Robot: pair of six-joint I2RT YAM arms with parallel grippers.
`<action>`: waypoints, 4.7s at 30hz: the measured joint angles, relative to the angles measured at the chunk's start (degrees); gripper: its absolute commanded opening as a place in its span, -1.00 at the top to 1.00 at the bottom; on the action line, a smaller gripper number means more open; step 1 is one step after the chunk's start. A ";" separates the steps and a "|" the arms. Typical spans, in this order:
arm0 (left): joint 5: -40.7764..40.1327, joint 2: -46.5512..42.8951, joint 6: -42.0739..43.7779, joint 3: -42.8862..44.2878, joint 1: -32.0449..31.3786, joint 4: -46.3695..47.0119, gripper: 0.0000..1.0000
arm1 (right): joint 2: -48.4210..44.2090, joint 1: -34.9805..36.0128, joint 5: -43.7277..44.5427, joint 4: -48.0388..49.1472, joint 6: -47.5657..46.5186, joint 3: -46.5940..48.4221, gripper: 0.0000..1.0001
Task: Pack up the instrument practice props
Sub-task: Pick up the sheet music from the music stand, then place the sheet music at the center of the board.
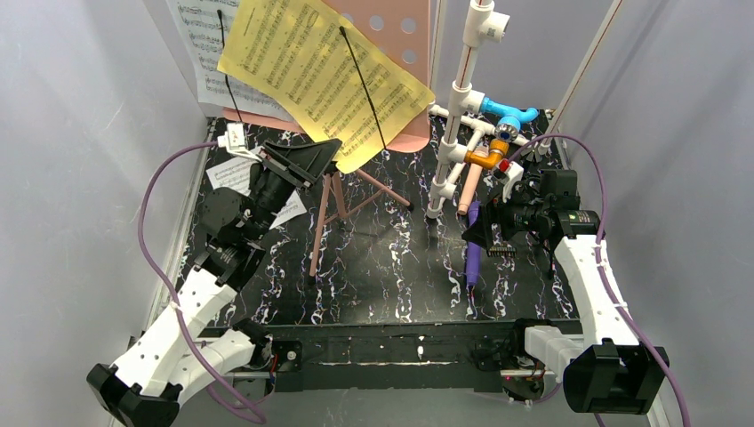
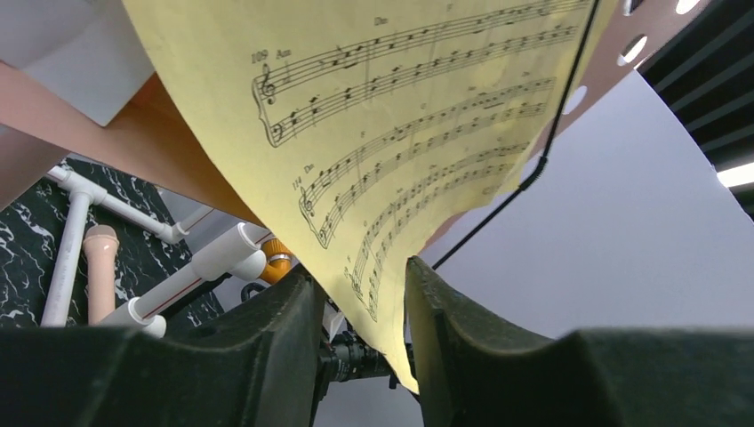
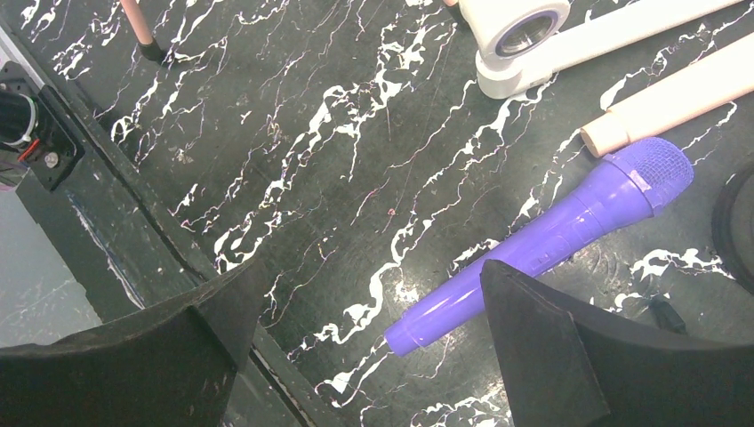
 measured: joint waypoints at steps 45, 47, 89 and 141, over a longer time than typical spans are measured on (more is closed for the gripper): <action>-11.87 -31.80 38.23 -1.07 0.00 -48.83 1.00 | 0.00 -0.02 0.00 0.00 0.00 0.00 -1.00; -14.16 -33.44 38.80 -1.84 0.00 -51.78 1.00 | 0.00 -0.02 0.00 0.00 0.00 0.00 -1.00; -36.33 -27.08 53.99 -15.52 0.59 -52.78 1.00 | -0.17 -0.07 0.02 0.00 -0.02 0.00 -1.00; 34.12 34.07 37.05 3.10 60.30 -44.02 1.00 | -3.56 -0.07 -0.92 0.02 -0.22 0.00 -1.00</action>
